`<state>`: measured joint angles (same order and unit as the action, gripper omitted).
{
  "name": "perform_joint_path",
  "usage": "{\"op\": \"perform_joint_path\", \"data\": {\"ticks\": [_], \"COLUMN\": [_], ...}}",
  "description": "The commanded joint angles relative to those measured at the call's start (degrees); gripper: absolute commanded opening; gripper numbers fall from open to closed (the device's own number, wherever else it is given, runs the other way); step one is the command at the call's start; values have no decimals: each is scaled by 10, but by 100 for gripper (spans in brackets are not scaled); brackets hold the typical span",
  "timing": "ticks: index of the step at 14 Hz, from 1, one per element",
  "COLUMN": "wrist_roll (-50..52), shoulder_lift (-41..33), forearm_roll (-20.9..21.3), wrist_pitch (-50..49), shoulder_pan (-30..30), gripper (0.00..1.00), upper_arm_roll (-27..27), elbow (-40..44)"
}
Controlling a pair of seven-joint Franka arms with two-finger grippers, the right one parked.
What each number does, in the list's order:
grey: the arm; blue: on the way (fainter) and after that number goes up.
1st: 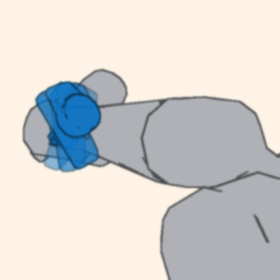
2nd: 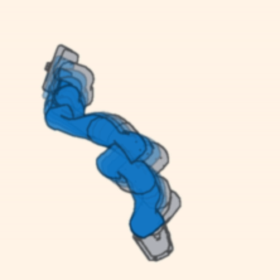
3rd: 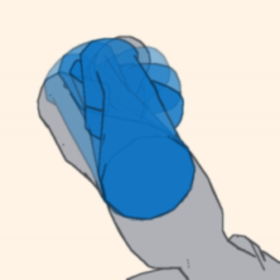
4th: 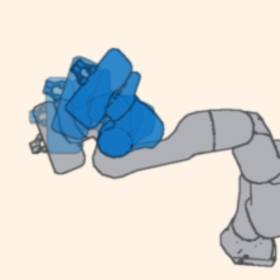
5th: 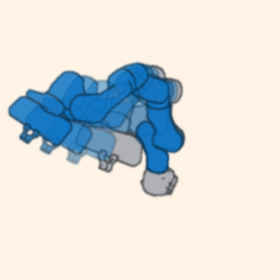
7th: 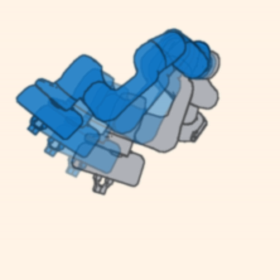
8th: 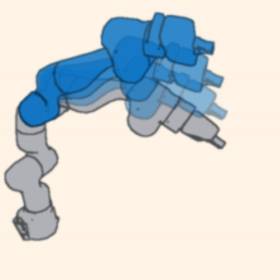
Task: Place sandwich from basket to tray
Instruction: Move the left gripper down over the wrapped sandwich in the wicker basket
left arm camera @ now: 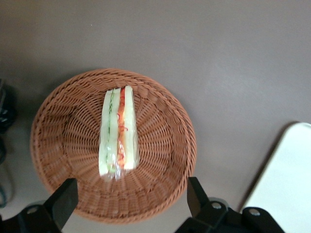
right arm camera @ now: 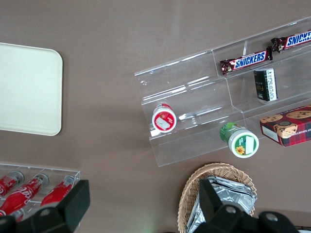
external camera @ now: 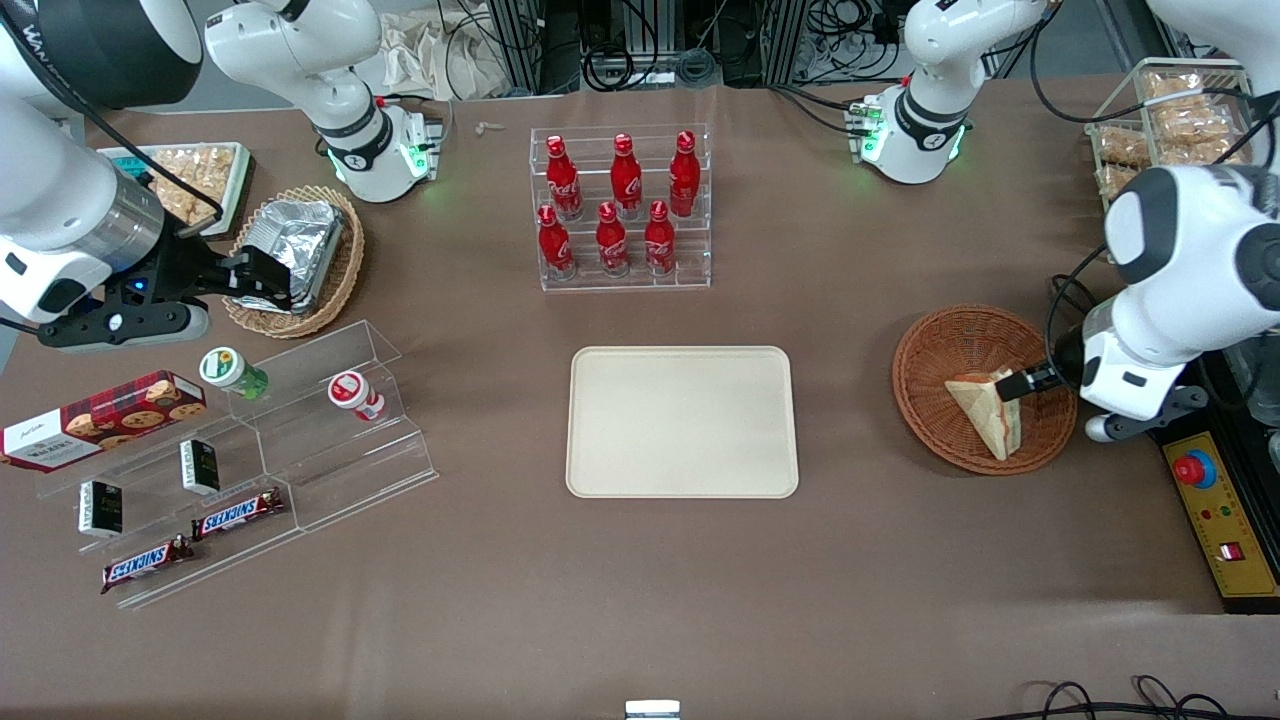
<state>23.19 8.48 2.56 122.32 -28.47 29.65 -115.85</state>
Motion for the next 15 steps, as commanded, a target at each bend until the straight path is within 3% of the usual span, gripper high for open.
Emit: {"op": "perform_joint_path", "data": {"ticks": [1,15], "wrist_roll": [12,12], "shoulder_lift": [-18,45], "forearm_roll": [4,18], "wrist_pitch": [111,225], "shoulder_pan": [-22,-33], "gripper": [100,100], "upper_arm_roll": [1,-1], "elbow": [-88,-137]}}
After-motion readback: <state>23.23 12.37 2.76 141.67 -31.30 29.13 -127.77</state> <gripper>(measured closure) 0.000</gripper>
